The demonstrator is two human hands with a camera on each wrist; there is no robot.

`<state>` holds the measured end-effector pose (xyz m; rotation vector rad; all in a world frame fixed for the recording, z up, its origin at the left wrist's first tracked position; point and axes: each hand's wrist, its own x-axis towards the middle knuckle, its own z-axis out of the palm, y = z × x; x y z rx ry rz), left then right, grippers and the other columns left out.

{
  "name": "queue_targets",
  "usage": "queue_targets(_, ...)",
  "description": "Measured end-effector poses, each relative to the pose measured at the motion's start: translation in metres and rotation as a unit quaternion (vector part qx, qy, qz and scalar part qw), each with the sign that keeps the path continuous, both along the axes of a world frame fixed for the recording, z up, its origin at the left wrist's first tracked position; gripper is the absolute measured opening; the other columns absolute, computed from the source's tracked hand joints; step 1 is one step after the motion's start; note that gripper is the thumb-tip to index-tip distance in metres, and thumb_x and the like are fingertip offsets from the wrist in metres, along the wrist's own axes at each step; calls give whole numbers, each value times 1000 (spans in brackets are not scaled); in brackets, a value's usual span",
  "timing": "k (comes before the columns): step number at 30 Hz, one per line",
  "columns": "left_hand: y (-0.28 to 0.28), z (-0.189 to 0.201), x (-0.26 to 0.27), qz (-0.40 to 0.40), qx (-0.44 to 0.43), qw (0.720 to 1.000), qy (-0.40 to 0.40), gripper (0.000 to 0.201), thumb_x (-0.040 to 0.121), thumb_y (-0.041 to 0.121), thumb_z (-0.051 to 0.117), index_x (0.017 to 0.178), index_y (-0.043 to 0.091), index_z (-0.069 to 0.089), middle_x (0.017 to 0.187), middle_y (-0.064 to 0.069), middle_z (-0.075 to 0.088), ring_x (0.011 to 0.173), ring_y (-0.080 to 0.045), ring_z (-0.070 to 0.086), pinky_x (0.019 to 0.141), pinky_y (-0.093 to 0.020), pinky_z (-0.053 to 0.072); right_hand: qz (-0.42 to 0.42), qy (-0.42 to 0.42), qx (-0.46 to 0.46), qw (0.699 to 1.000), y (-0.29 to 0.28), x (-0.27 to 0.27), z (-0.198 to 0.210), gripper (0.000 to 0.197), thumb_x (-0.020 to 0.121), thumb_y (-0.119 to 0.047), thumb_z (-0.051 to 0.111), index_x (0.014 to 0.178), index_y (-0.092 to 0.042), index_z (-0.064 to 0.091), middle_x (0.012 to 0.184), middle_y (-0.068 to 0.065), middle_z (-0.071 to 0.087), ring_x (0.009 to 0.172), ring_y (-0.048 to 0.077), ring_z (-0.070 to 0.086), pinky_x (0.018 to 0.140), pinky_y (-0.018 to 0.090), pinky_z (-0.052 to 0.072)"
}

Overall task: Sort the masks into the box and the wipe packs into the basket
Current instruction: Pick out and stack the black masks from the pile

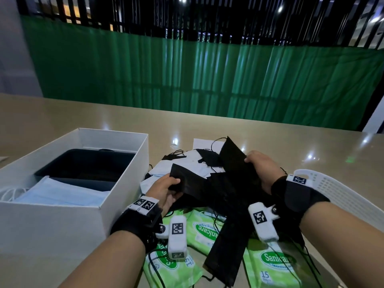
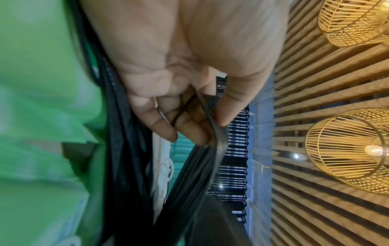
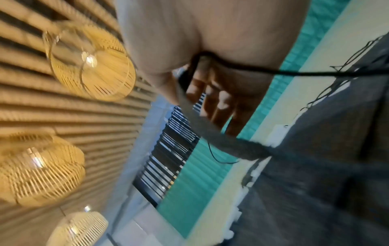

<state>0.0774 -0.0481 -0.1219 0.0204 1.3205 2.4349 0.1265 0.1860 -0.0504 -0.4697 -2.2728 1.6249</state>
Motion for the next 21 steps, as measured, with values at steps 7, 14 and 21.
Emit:
queue_targets(7, -3, 5, 7, -14, 110, 992, -52, 26, 88, 5, 33, 91, 4, 59, 74, -11, 71, 76, -26, 62, 72, -38, 53, 245, 63, -287, 924, -15, 31, 43, 21, 52, -18, 63, 62, -15, 45, 58, 5, 47, 48, 16, 51, 46, 18, 46)
queue_targets(14, -6, 10, 16, -66, 158, 983, -68, 26, 74, 11, 45, 93, 4, 62, 95, -15, 67, 87, -32, 62, 76, -50, 53, 186, -70, 1, 980, -22, 7, -12, 20, 86, -5, 61, 69, -16, 56, 69, 3, 56, 67, 19, 49, 59, 30, 34)
queue_targets(21, -7, 47, 19, -97, 161, 982, -9, 33, 68, 19, 45, 80, 3, 72, 85, -16, 72, 73, -30, 70, 62, -51, 57, 133, -73, -29, 988, -22, 13, -14, 20, 92, -13, 57, 73, -18, 54, 70, 5, 53, 62, 21, 46, 55, 28, 29)
